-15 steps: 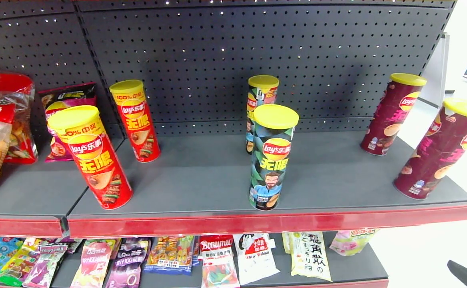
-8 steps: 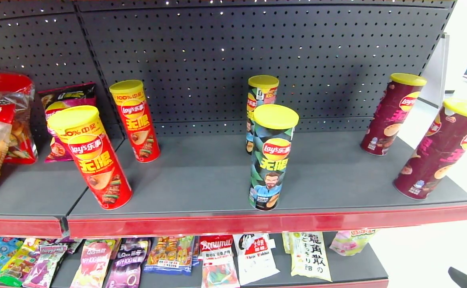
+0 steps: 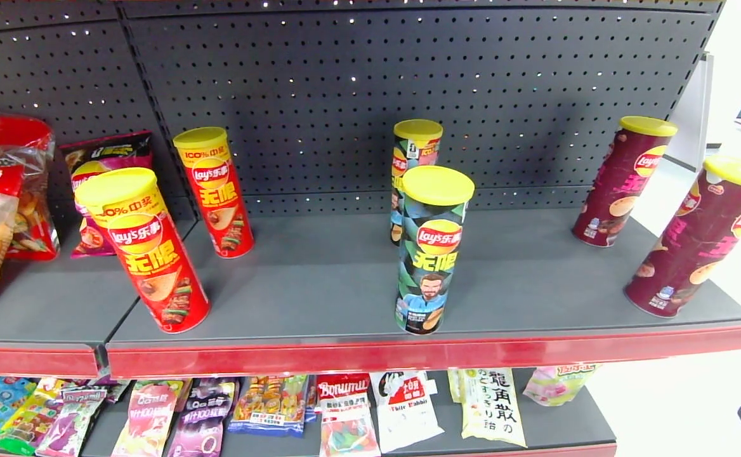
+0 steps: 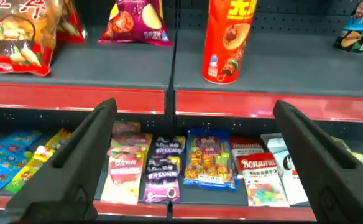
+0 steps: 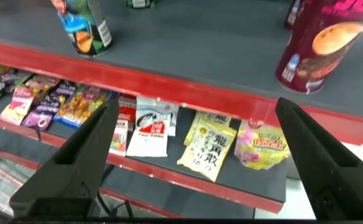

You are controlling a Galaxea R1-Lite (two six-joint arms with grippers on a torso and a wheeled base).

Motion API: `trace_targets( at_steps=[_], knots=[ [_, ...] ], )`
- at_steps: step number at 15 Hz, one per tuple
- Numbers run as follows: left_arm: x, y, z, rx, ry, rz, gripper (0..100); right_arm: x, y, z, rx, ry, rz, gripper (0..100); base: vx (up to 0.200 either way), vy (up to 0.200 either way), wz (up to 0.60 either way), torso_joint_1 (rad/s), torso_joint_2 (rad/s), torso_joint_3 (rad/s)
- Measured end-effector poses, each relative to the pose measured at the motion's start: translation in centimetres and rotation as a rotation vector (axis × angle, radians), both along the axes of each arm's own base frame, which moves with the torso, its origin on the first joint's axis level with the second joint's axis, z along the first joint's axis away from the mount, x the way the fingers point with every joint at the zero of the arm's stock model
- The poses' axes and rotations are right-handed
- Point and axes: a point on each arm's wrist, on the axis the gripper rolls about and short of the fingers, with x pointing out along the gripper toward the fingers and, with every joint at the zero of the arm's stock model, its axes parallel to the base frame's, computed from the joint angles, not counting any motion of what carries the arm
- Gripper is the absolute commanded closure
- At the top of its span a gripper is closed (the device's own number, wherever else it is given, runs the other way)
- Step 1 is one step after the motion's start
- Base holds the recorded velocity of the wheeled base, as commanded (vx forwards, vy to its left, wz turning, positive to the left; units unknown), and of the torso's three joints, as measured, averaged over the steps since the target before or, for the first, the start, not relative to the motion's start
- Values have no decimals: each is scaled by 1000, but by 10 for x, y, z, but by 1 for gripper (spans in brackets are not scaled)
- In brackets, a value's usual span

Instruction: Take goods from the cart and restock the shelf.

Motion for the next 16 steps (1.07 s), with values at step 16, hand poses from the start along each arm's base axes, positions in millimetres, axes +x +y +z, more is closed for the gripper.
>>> trace_targets(
  at_steps=[16],
  knots=[
    [10,-2,-17,54,-6,-82,0,-13,-2,-8,5,-47,-23,0,0,0,0,0,0,0]
  ],
)
